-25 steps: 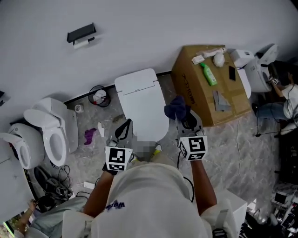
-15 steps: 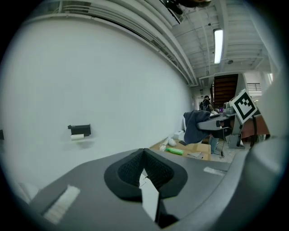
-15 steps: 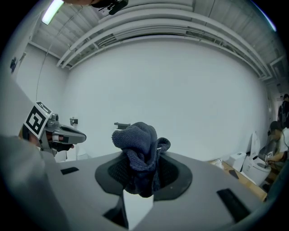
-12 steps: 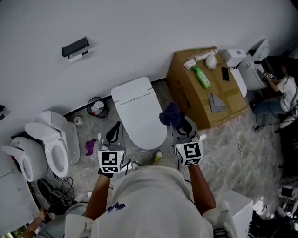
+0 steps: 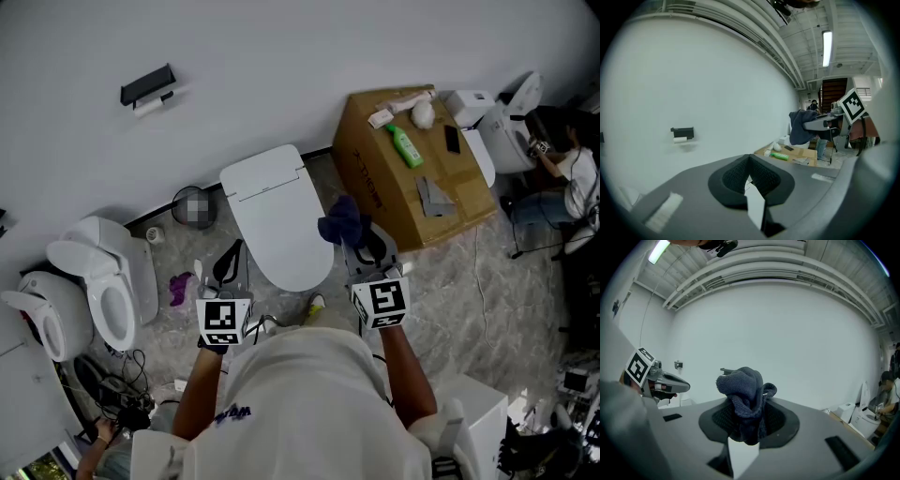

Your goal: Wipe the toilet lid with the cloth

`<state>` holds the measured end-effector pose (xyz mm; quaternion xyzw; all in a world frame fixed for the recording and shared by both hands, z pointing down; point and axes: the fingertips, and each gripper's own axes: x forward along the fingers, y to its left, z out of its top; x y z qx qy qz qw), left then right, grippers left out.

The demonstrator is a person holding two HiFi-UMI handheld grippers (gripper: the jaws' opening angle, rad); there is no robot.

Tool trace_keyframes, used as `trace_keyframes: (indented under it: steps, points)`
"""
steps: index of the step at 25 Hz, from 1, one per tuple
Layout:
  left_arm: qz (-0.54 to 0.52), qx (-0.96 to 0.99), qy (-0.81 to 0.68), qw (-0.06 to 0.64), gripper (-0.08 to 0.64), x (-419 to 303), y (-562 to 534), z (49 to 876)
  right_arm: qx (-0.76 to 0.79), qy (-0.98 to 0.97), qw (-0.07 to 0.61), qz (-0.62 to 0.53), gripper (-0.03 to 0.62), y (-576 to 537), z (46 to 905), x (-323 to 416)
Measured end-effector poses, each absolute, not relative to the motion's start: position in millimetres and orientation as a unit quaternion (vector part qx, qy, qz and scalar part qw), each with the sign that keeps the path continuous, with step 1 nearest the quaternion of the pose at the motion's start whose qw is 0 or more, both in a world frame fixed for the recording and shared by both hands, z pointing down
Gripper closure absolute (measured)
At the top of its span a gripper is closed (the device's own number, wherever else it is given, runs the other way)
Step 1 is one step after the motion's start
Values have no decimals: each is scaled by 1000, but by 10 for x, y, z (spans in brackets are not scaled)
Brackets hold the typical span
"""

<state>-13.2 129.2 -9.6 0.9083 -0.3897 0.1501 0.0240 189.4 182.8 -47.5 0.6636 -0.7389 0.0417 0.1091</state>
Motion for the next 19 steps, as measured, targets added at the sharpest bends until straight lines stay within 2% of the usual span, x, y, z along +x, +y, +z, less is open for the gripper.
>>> trace_keyframes:
  steps: [14,19]
  points:
    - [149,905,-396,41,560,-234,1458,-17,633,-763,126,38,476,1846,-511,1788]
    - [129,899,-417,26,560,-292,1294,-69,598,-789,142,1,474,1566,-664,1765]
